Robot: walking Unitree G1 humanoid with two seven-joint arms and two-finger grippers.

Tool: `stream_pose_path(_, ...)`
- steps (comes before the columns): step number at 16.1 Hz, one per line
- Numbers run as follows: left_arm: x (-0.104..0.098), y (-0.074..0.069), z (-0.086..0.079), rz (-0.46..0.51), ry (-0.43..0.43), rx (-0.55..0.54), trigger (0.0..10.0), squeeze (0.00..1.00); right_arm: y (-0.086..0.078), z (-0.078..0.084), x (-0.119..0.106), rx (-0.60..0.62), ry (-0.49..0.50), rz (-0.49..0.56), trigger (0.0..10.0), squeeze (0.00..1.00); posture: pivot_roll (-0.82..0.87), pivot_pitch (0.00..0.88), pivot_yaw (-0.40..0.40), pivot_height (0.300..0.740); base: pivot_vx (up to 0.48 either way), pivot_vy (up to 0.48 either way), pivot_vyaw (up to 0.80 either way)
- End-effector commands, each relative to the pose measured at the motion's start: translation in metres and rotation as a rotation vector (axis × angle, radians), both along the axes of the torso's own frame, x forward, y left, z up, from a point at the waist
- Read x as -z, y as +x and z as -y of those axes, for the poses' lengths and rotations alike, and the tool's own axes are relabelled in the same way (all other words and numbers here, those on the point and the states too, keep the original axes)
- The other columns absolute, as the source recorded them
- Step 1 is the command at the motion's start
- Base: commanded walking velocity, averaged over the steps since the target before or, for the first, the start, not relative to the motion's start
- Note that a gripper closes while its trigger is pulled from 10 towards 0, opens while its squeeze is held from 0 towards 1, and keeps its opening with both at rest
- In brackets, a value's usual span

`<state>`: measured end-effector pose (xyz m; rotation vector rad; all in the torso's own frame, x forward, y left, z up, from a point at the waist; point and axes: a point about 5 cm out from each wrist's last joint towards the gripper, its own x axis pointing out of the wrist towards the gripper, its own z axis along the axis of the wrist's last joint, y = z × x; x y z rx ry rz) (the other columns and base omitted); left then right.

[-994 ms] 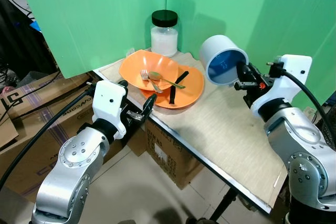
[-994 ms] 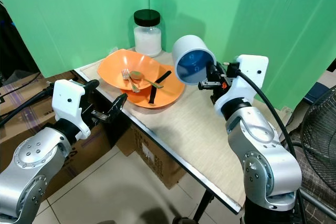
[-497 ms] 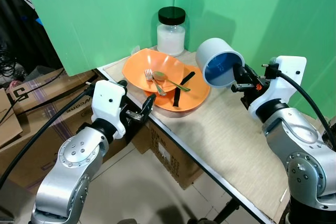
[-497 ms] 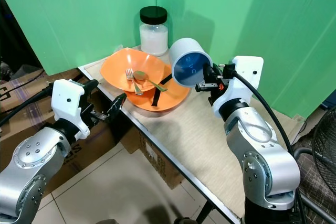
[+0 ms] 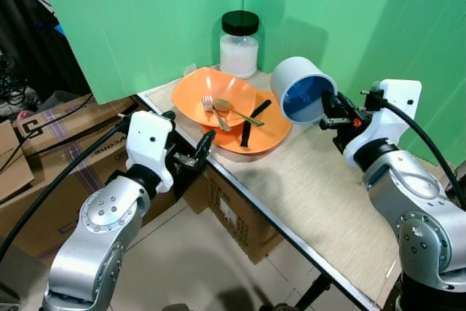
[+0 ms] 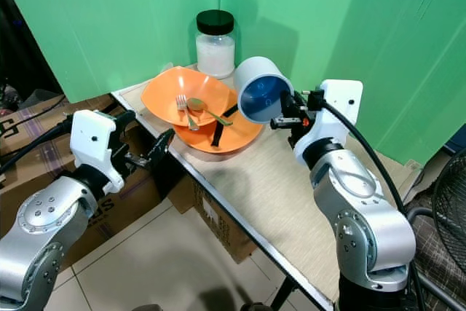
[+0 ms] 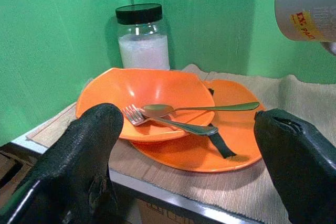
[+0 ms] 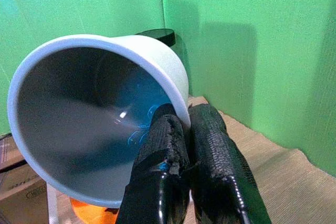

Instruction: Setting the table

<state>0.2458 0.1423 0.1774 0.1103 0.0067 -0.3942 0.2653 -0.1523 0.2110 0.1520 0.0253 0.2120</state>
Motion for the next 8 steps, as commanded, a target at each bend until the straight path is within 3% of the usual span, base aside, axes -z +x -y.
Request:
stream_pose_path(1,0.0004,0.0023,-0.0019,-0.002,0.007,-0.01,10.0,0.0,0.0003,0.0013,0.0019,0.007,0.002,-0.018,10.0,0.0,0.14,0.0,-0.011,0.74,0.0,0.0,0.0)
stream_pose_path(8,0.0002,0.0023,-0.0019,-0.003,0.009,-0.004,10.0,0.0,0.0001,0.0006,0.002,0.007,-0.001,-0.02,10.0,0.0,0.14,0.0,-0.009,0.74,0.0,0.0,0.0)
